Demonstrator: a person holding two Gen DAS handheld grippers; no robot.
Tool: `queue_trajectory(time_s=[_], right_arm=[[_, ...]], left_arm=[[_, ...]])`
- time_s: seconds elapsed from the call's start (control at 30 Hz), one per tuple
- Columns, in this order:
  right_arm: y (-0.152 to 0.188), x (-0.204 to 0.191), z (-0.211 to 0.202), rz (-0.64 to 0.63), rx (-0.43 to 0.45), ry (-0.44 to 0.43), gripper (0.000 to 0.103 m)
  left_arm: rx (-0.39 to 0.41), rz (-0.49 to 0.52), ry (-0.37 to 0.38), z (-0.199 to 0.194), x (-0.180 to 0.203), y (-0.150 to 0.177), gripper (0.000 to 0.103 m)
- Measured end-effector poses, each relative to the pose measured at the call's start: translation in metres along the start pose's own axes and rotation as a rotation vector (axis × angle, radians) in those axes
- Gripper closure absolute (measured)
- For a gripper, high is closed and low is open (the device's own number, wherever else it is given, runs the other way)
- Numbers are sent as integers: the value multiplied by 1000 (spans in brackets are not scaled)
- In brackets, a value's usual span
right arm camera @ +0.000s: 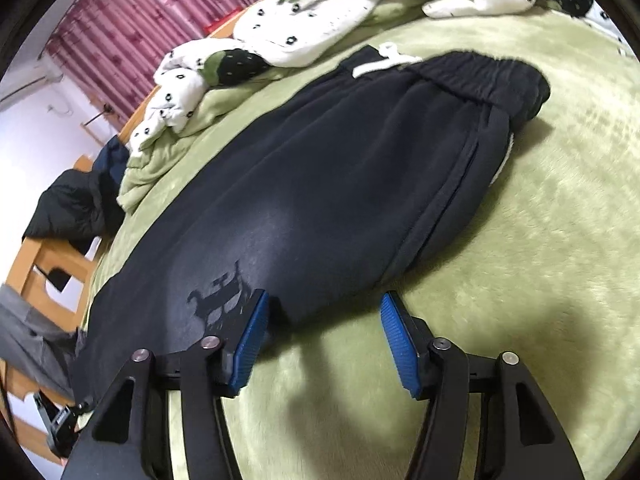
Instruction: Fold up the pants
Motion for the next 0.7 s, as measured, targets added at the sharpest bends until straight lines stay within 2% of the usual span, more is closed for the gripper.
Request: queue_trajectory(time_s=[0.07, 0.1, 0.13, 0.27, 0.37, 0.57, 0.7], right_arm=[[-4, -6, 10, -11, -16, 17, 82], [-6, -9, 9, -21, -6, 23, 84], [-9, -13, 5, -40, 9, 25, 87], [-29, -42, -21, -172, 98, 4, 89], [-48, -57, -32, -210, 142, -20, 89], [-91, -82, -32, -227, 218, -50, 89], [-119, -92, -12, -249, 237, -48, 89]], left_arm=[[27, -48, -15, 3, -3, -7, 55], [44, -69, -36, 3, -3, -11, 65], [65, -71, -67, 1, -2, -15, 93], [173, 81, -67, -24, 22, -30, 93], [241, 178, -67, -36, 50, -49, 93], [319, 171, -10, -36, 97, -110, 93], [361, 215, -63, -7, 124, -137, 93]])
Point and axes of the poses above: each gripper's, at about its wrist camera, not at the fingertips, and z roughly the way its jaws point, x to its right, y to its underside, the point moved 2 cm from there along z, roughly the way its jaws point, and after that the axes turned 5 degrees about -z, right-handed, at the moved point
